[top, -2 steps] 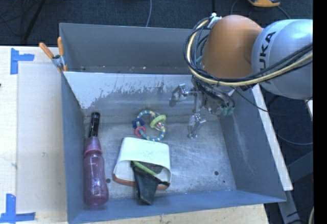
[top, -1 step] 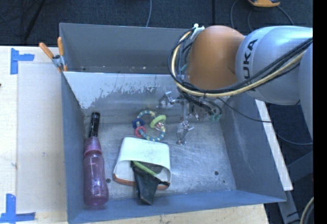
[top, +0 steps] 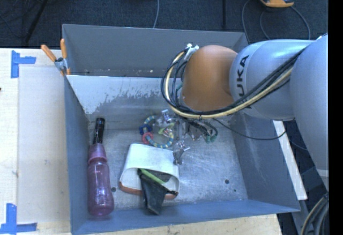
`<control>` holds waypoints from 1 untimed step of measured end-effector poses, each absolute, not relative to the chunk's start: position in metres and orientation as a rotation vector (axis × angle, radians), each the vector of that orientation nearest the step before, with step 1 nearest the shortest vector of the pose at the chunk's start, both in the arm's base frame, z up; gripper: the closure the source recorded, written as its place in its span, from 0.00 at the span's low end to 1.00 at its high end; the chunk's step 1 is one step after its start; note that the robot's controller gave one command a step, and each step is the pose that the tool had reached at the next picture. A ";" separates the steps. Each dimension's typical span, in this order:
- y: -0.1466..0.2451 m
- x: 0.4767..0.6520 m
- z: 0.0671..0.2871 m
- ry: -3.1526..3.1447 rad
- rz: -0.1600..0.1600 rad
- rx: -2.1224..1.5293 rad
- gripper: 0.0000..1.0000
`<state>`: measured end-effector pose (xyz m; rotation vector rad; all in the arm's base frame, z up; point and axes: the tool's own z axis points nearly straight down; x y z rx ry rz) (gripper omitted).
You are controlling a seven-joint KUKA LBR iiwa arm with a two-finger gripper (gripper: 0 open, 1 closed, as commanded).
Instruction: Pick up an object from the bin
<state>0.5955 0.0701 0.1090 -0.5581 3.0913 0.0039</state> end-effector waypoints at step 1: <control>0.084 0.581 0.109 3.029 -0.002 -0.797 1.00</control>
Offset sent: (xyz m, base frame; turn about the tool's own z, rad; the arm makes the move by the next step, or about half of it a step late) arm 0.0000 0.0000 0.0000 0.0000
